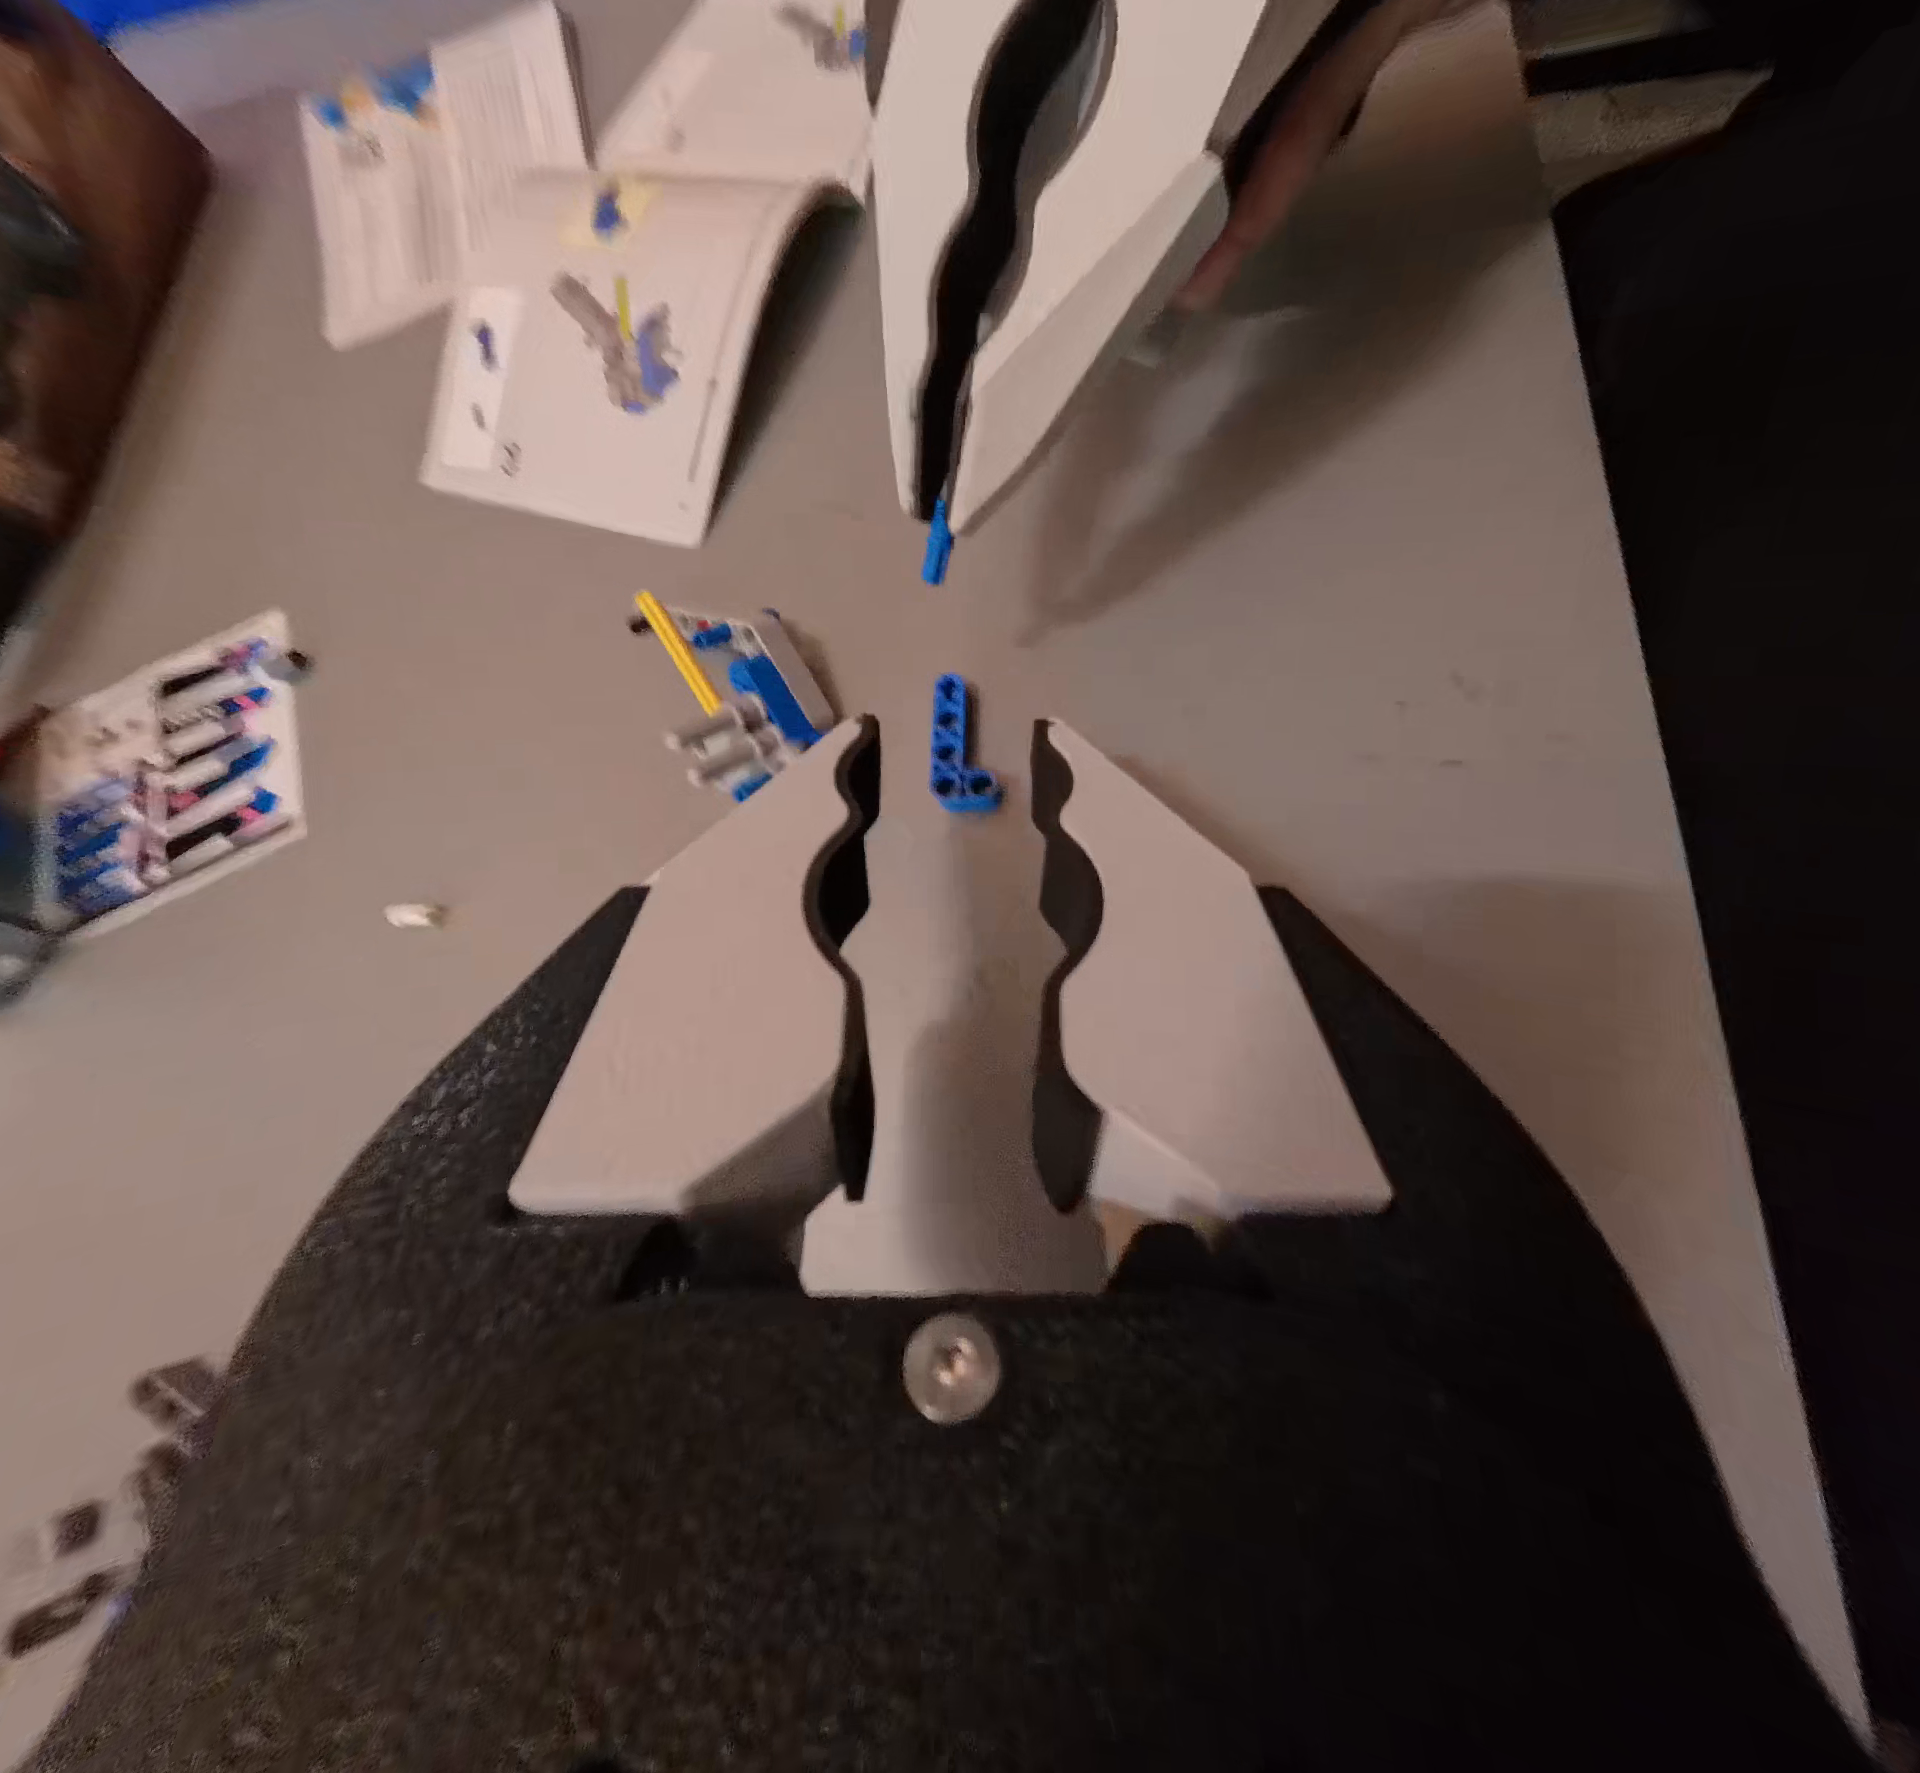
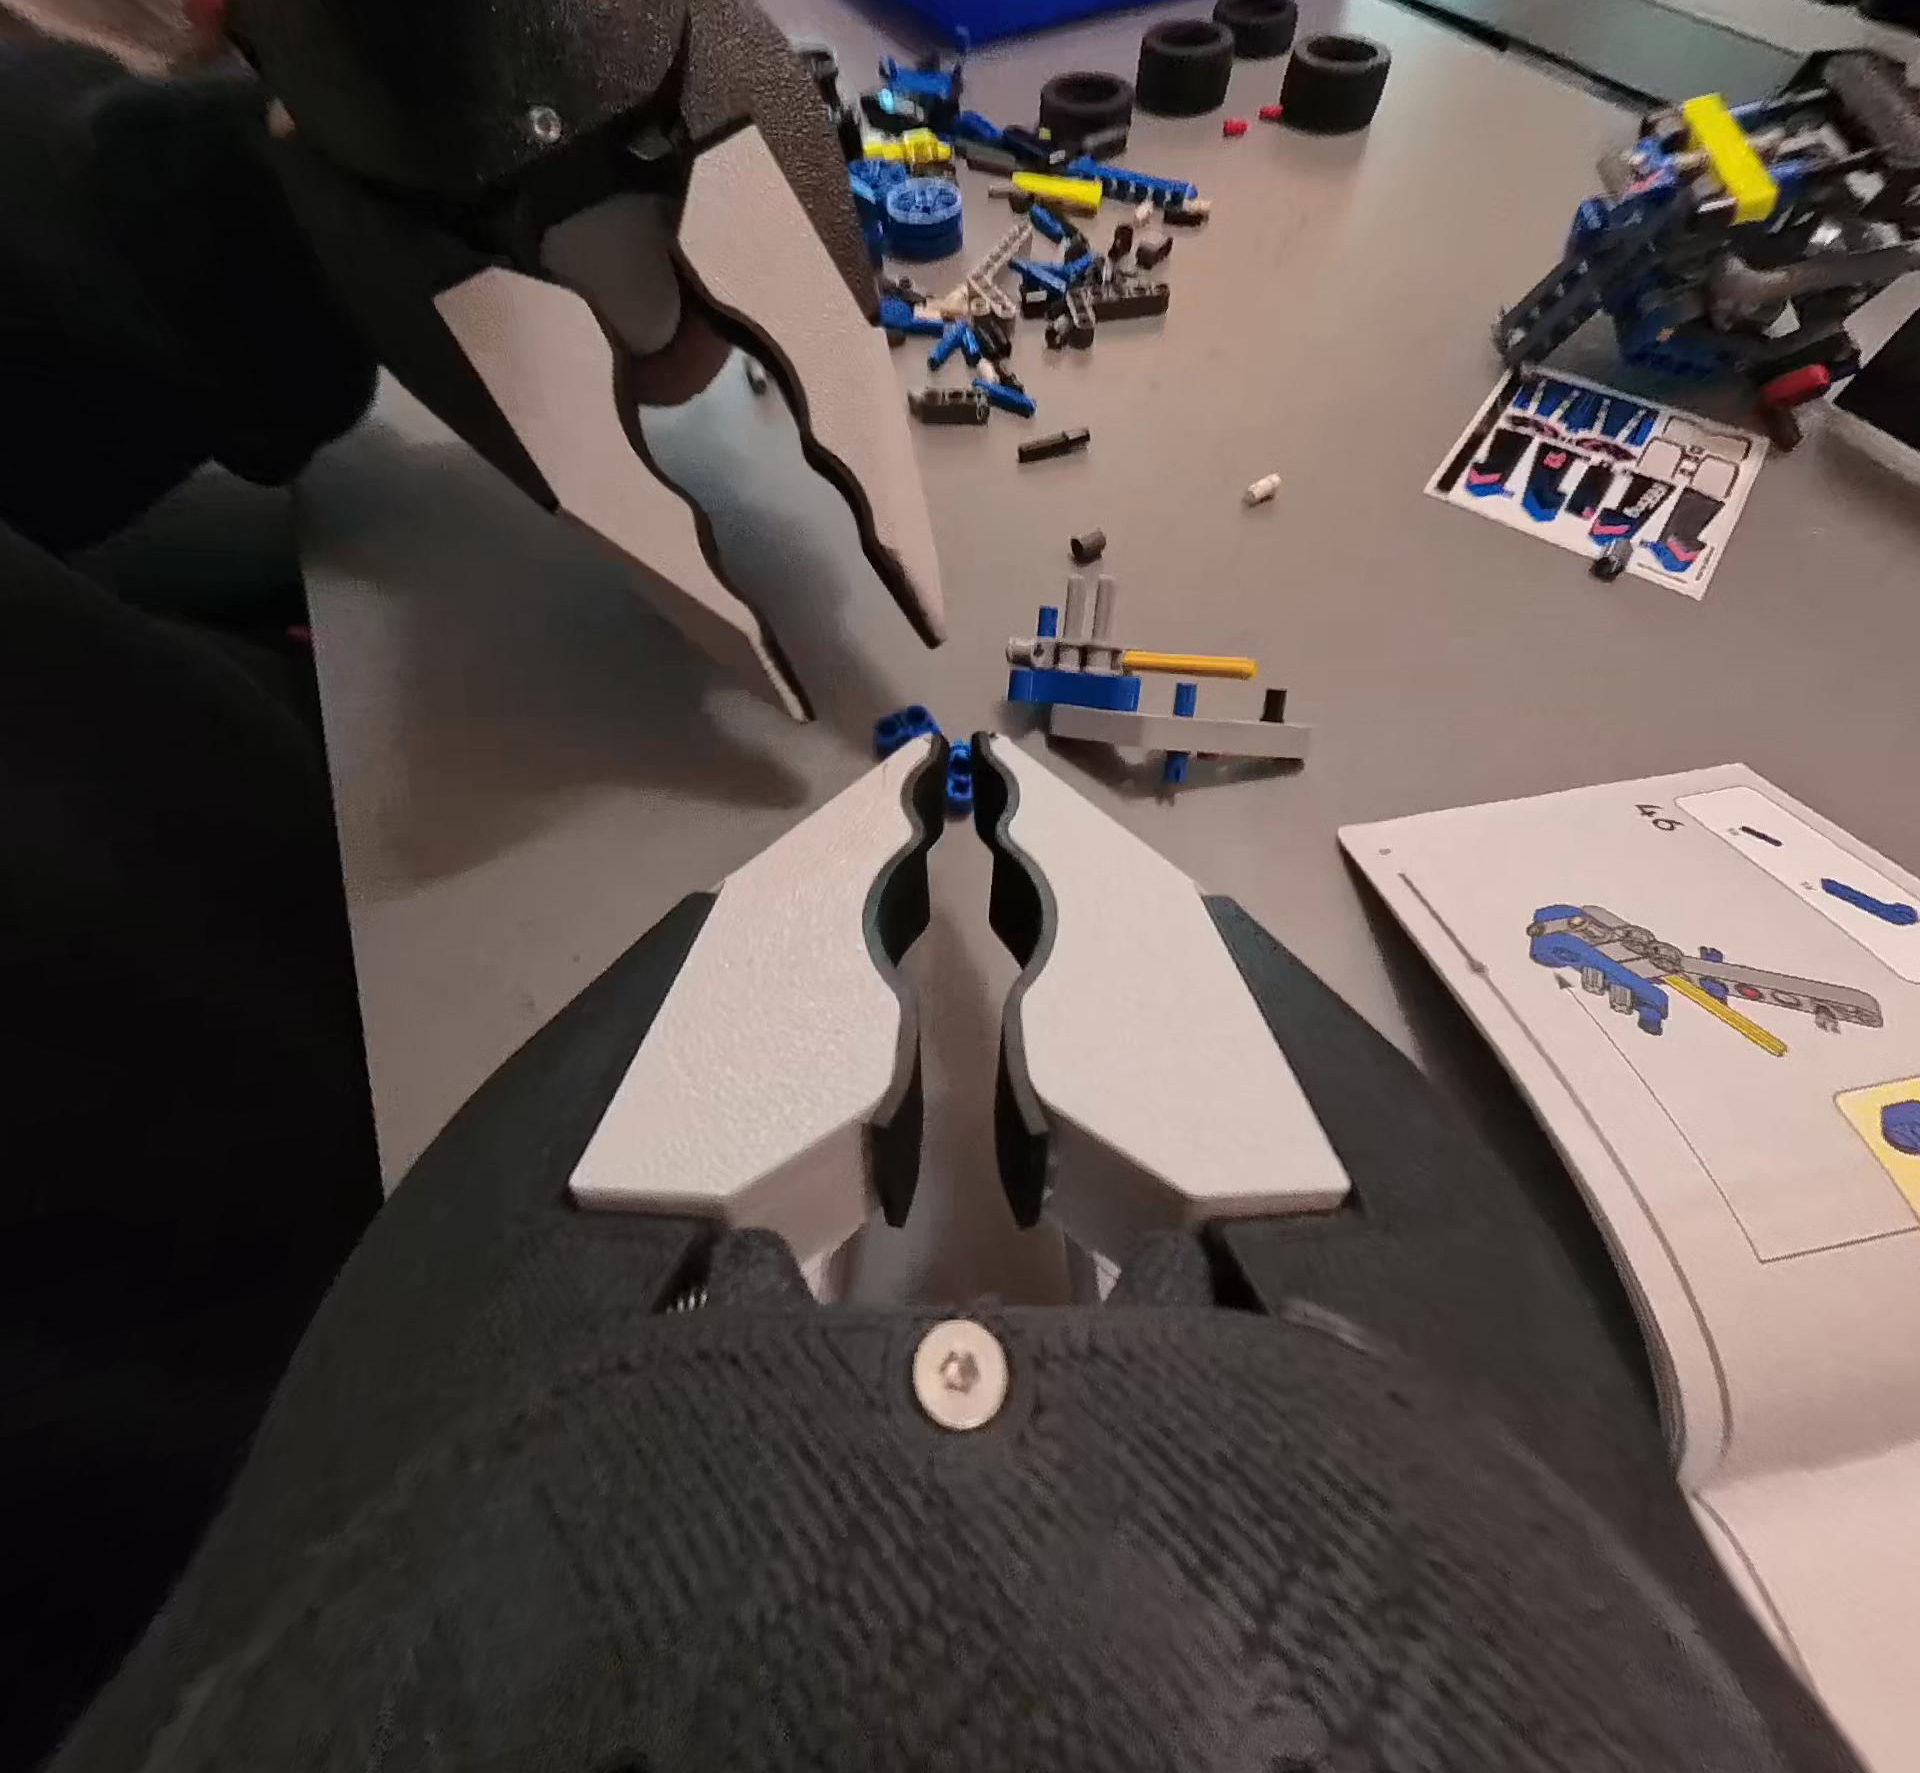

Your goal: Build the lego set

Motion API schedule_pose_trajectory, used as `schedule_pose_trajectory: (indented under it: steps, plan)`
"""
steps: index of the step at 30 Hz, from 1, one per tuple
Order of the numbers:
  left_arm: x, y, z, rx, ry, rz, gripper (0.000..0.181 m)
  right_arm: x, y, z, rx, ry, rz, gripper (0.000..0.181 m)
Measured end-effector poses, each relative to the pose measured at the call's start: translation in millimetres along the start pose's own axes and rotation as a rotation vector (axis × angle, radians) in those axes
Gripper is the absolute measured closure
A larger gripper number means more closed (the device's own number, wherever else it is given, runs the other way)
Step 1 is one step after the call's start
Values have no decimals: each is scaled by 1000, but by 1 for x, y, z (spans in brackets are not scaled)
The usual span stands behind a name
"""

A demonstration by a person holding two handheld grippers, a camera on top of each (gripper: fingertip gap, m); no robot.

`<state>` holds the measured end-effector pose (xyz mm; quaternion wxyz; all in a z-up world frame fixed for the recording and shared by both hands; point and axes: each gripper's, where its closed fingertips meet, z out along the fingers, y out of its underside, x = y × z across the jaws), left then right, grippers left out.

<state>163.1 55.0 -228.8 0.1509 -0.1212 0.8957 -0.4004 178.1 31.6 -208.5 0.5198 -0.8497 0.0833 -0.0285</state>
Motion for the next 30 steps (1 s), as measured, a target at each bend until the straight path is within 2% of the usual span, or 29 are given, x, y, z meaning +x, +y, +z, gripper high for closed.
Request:
schedule_pose_trajectory:
  steps: [3,6,10,12,14,23,30]
  plan:
    - [4,19,9,-92,41,-54,153,-1,8,4,-92,8,-64,178]
    - [4,18,18,-87,58,-77,149,1,11,9,-159,18,-144,178]
    - [4,15,24,-79,89,-114,154,1,15,13,-222,-19,-240,178]
    - [4,14,25,-76,100,-128,163,1,17,14,-252,-44,-279,178]
    - [2,14,26,-74,90,-145,168,1,17,15,-271,-73,-298,178]
    - [1,13,27,-42,101,-120,169,-3,20,20,-326,-215,-303,178]
    - [1,12,28,-36,123,-85,169,-2,23,21,-457,-273,-338,179]
